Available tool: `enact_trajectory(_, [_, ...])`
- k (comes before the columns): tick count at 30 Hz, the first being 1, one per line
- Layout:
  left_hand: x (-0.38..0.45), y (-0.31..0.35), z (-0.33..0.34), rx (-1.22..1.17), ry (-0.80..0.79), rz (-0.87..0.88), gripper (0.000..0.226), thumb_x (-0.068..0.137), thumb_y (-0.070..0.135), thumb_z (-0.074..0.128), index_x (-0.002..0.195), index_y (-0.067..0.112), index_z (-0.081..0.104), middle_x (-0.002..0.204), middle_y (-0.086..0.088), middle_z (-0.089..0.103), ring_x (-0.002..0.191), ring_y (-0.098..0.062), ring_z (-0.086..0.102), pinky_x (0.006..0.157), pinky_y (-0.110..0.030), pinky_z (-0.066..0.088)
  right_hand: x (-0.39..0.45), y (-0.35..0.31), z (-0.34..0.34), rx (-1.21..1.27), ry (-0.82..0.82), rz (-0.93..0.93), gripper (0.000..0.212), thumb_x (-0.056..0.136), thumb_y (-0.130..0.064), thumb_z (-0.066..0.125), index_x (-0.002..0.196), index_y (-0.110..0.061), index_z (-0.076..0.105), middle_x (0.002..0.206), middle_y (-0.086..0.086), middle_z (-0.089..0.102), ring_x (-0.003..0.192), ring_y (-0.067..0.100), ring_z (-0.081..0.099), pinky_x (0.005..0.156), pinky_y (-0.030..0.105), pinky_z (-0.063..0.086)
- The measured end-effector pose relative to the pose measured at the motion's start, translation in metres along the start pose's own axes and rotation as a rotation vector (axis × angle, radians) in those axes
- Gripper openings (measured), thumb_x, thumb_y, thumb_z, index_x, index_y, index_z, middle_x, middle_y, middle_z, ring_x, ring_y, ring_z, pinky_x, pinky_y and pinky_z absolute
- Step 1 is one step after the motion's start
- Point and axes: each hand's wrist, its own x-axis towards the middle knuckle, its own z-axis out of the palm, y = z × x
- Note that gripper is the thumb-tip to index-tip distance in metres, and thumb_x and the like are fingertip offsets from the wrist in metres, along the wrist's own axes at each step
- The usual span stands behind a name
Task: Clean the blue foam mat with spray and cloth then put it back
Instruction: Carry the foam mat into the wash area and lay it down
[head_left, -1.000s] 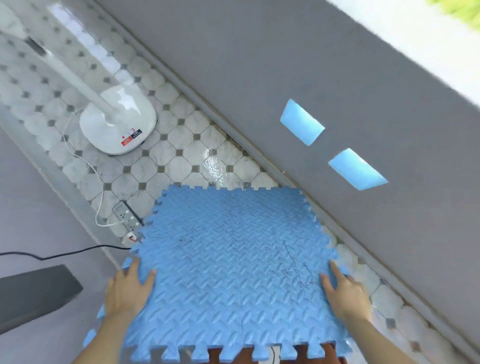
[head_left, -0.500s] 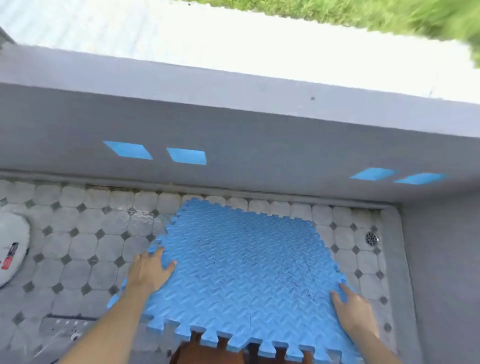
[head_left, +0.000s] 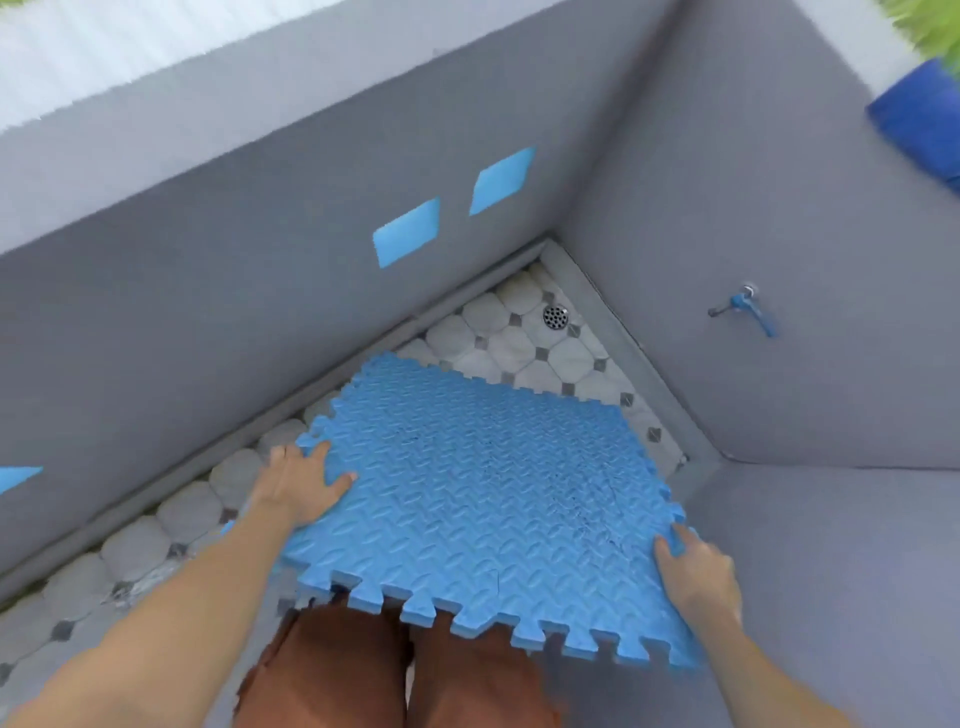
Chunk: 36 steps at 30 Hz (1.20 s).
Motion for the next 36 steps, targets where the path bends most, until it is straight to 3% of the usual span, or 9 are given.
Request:
enact_trajectory(5, [0.083,0.088,-0.012,0.138,0.021,0.12,0.075,0.087,0.066,0.041,0.146,0.021,0.033,0.135,-0.017,0.049,0.127,-0.037,0.036,0.104,-0.043,0.037,0.061,0.046,0.039,0.112,-0.025,0.164,0.053,0.096,-0.045,0.043,0.146,-0.027,0.046,0.138,0.015,0.057,0.125,0.042,0.048,0.104,0.046,0.042])
enact_trajectory(14, [0.257,0.185,0.053,0.231,0.066,0.307,0.071,0.087,0.06,0.051,0.143,0.019,0.036,0.13,-0.024,0.047,0.127,-0.037,0.031,0.104,-0.044,0.033,0.173,0.055,0.179,0.337,0.062,0.381,0.05,0.095,-0.038,0.05,0.142,-0.019,0.052,0.123,0.031,0.06,0.118,0.047,0.05,0.094,0.05,0.046])
enact_trajectory(20, [0.351,0.186,0.111,0.286,0.112,0.414,0.073,0.087,0.063,0.049,0.14,0.015,0.036,0.124,-0.03,0.048,0.123,-0.04,0.033,0.103,-0.048,0.032,0.218,0.024,0.286,0.476,0.195,0.477,0.063,0.086,-0.046,0.041,0.139,-0.014,0.052,0.117,0.036,0.057,0.116,0.049,0.046,0.094,0.051,0.043])
enact_trajectory(25, [0.409,0.182,0.143,0.303,0.12,0.395,0.07,0.084,0.059,0.056,0.135,0.016,0.034,0.118,-0.03,0.05,0.124,-0.04,0.032,0.103,-0.048,0.03,0.252,0.006,0.353,0.673,0.118,0.435,0.067,0.082,-0.045,0.054,0.142,-0.015,0.05,0.129,0.026,0.059,0.123,0.042,0.05,0.105,0.042,0.038])
enact_trajectory(28, [0.447,0.183,0.162,0.287,0.147,0.384,0.069,0.083,0.056,0.06,0.132,0.016,0.034,0.118,-0.032,0.049,0.125,-0.041,0.033,0.105,-0.047,0.03,0.271,-0.007,0.389,0.798,0.162,0.399,0.07,0.077,-0.043,0.055,0.141,-0.014,0.052,0.136,0.017,0.058,0.13,0.036,0.048,0.111,0.041,0.036])
enact_trajectory(36, [0.526,0.183,0.214,0.304,0.194,0.325,0.071,0.084,0.054,0.059,0.138,0.021,0.026,0.128,-0.031,0.045,0.125,-0.043,0.038,0.102,-0.046,0.032,0.317,-0.037,0.472,0.875,0.073,0.392,0.08,0.079,-0.041,0.059,0.151,-0.018,0.036,0.148,0.015,0.044,0.14,0.031,0.035,0.115,0.041,0.031])
